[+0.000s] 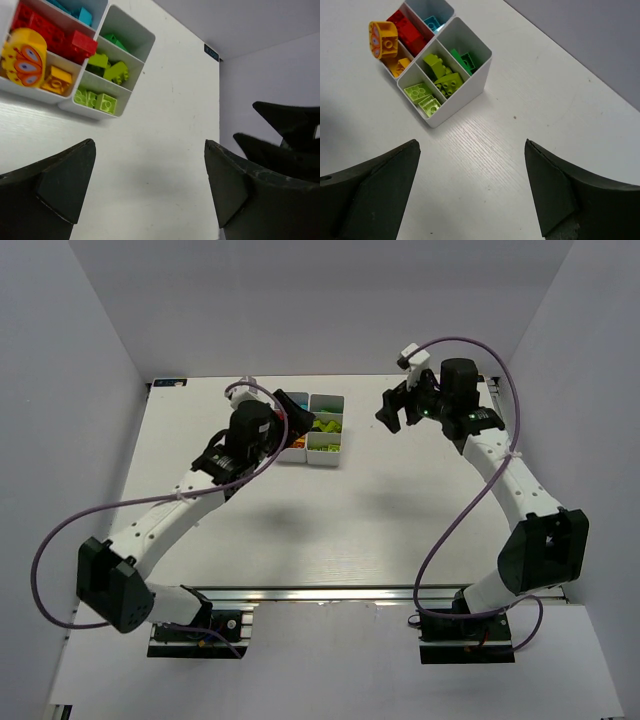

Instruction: Sort the legos into containers by color

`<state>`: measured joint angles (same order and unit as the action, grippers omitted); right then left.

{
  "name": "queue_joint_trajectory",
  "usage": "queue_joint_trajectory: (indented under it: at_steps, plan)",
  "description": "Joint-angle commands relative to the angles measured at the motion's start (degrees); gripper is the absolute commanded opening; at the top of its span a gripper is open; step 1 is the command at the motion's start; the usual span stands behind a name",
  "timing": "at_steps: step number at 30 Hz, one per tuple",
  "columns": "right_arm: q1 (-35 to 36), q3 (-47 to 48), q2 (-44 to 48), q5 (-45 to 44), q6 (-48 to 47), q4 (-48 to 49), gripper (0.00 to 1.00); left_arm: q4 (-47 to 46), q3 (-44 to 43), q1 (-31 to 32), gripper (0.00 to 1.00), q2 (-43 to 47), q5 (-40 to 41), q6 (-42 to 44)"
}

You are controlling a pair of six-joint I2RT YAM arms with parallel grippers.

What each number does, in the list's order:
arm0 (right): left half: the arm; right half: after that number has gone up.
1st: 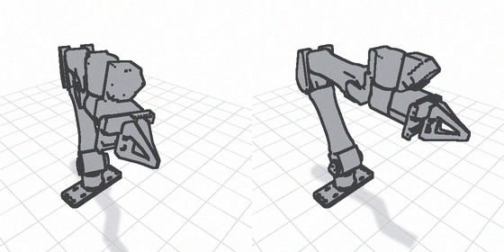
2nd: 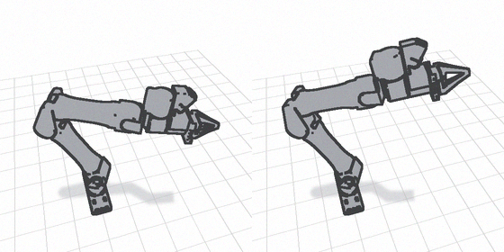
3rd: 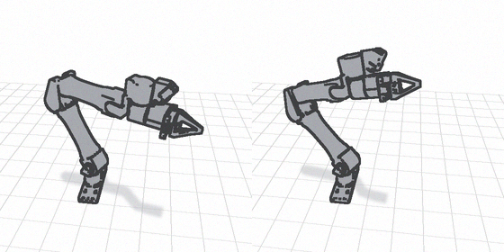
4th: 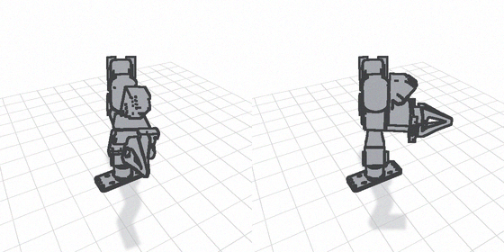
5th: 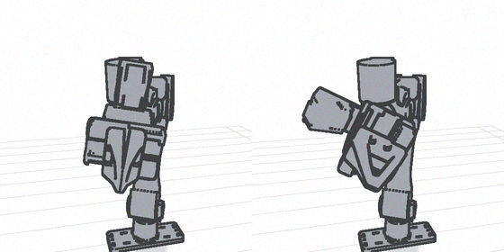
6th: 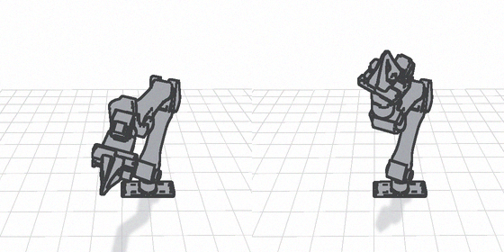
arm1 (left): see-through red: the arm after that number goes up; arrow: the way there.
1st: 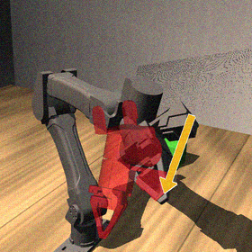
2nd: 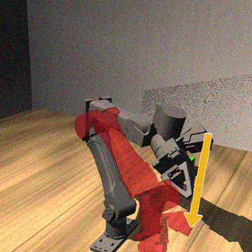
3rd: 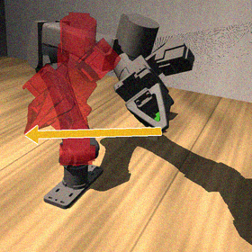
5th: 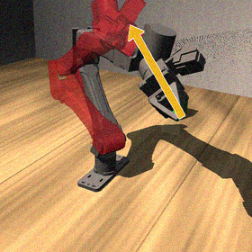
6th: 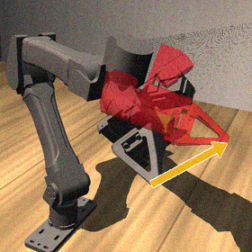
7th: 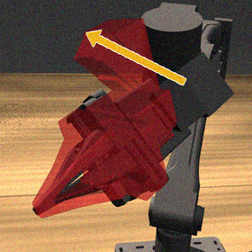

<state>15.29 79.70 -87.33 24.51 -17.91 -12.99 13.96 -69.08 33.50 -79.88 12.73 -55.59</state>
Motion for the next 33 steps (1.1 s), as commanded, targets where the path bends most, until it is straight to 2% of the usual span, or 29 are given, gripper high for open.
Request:
queue_joint_trajectory:
  at_steps: [1,6,15,33]
  plan:
    - [-0.7,0.0,2.6,-5.1,7.3,1.2,0.89,-1.4,3.7,0.0,0.98,5.2,1.9,12.4]
    - [-0.8,0.1,4.3,-10.0,15.5,-0.9,0.90,-0.1,4.1,-0.1,0.98,8.9,2.1,19.8]
    - [-0.8,-0.2,7.4,-23.0,15.5,-7.7,0.89,0.1,7.7,-0.1,0.98,17.6,7.7,22.3]
    - [-0.8,-14.5,19.5,-25.8,11.5,-4.6,0.89,2.7,8.6,-0.1,0.98,20.4,3.6,22.7]
